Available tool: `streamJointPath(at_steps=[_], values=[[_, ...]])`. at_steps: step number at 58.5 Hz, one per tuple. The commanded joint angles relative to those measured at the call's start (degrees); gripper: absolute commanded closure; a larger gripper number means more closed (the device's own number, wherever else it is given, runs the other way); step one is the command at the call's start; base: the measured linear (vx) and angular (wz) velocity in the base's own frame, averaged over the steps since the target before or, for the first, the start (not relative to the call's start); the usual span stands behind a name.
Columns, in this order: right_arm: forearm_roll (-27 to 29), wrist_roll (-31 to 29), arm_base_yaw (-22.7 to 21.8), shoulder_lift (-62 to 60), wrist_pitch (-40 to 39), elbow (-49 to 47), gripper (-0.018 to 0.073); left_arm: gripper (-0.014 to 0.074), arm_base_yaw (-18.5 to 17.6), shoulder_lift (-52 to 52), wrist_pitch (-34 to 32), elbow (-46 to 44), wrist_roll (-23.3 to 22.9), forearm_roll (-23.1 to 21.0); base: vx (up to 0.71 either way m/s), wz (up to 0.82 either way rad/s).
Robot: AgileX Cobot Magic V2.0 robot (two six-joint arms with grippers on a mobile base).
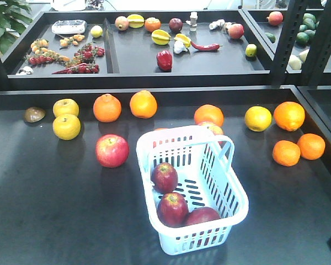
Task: Pick three apples into basket with both arms
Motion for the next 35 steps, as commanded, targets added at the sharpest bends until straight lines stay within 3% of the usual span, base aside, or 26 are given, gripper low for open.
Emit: streamJointPath(at_steps=[1,9,16,25,35], values=[[-0.56,-0.14,-4.91,-0.68,-3.98,0.78,0.0564,0.0602,-0.31,-0.74,-4.24,-1.43,-0.64,-0.11,0.0,0.0],[-0.55,-0.14,-10.3,-0.68,-4.31,0.78,0.0564,0.0602,-0.31,-0.74,-4.24,-1.43,-0.64,-0.11,0.0,0.0],[-1.52,-0.19,-10.45,-0.68,-6.57,0.78,0.0564,0.0602,-0.31,-0.74,-4.24,-1.43,-0.64,-0.11,0.0,0.0],[-7.95,1.23,-10.45,-0.68,-12.88,0.78,0.0564,0.0602,-0.31,-0.74,-4.24,-1.43,-0.64,-0.11,0.0,0.0],[-7.91,5.17,-10.45,-0.68,-11.08,0.78,0.0564,0.0602,-0.31,-0.74,-4.24,-1.43,-0.64,-0.11,0.0,0.0]])
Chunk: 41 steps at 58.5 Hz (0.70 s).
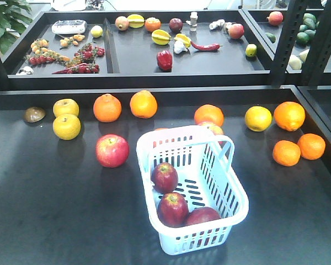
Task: Pick three apples into basket with both arms
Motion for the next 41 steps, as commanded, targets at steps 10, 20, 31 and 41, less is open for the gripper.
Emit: streamJointPath(at_steps=[10,20,31,41], values=[[-1.05,1.54,-0.35,-0.68,-2.12,0.67,0.0564,0.0602,-0.31,-0.74,-4.24,-1.43,-0.62,-0.11,0.0,0.0],[-1.05,1.54,-0.35,-0.68,-1.98,0.67,0.0564,0.0602,-0.31,-0.74,-4.24,-1.43,-0.62,-0.11,0.0,0.0],[-1.05,1.54,-0.35,-0.68,-1.75,0.67,0.0564,0.0602,-0.31,-0.74,-4.24,-1.43,-0.62,-0.11,0.0,0.0],[-1.05,1.54,-0.35,-0.68,-1.25,0.62,0.0564,0.0602,-0.31,-0.74,-4.24,-1.43,-0.62,-0.11,0.0,0.0]])
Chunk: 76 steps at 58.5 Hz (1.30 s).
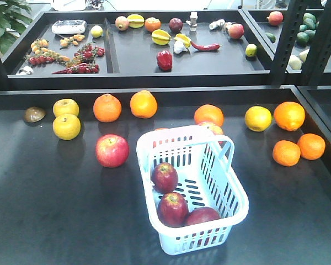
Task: Pick three apples into basket with both arms
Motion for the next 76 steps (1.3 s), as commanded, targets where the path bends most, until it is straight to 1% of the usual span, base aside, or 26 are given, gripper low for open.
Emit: streamJointPath(at_steps=[1,76], values=[[-0.93,0.14,-0.35,-0.68,-3.83,0.62,0.0564,0.0602,-0.31,-0.74,-4.24,-1.43,-0.62,-0.11,0.0,0.0],[-0.93,0.09,-0.35,-0.68,-3.78,0.62,0.0564,0.0602,-0.31,-0.74,-4.24,-1.43,-0.62,-0.11,0.0,0.0]])
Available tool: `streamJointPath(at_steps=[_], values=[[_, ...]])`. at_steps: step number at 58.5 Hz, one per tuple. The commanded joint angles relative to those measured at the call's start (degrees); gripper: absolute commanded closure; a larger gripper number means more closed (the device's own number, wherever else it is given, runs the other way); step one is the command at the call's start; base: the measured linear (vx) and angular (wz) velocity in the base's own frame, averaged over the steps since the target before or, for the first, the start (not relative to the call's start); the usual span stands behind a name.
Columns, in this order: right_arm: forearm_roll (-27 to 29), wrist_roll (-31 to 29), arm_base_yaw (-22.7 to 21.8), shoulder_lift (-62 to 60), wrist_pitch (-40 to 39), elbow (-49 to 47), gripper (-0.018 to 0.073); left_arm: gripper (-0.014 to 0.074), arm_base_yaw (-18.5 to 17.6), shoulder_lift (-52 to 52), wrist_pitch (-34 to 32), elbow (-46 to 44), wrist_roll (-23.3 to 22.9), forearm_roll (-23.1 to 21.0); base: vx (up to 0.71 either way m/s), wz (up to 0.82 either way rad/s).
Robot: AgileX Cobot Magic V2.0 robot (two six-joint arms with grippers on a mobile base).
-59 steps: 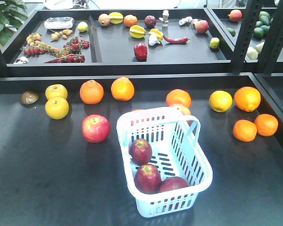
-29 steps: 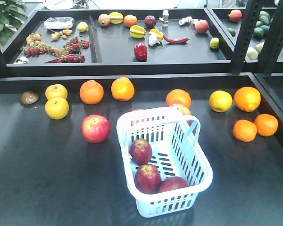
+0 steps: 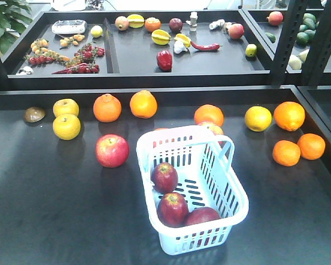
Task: Pick three apples into basket with both arms
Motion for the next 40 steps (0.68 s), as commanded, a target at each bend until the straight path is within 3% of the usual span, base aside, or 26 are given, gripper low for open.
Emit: streamJointPath(at_steps=[1,40], values=[[-0.8,0.09,-0.35,-0.68,-4.07,0.62,0.0564,0.0602,-0.31,-0.74,-4.24,-1.43,-0.62,-0.11,0.0,0.0],[-0.8,0.09,-0.35,-0.68,-4.07,0.62,0.0564,0.0602,-0.31,-0.74,-4.24,-1.43,-0.62,-0.11,0.0,0.0]])
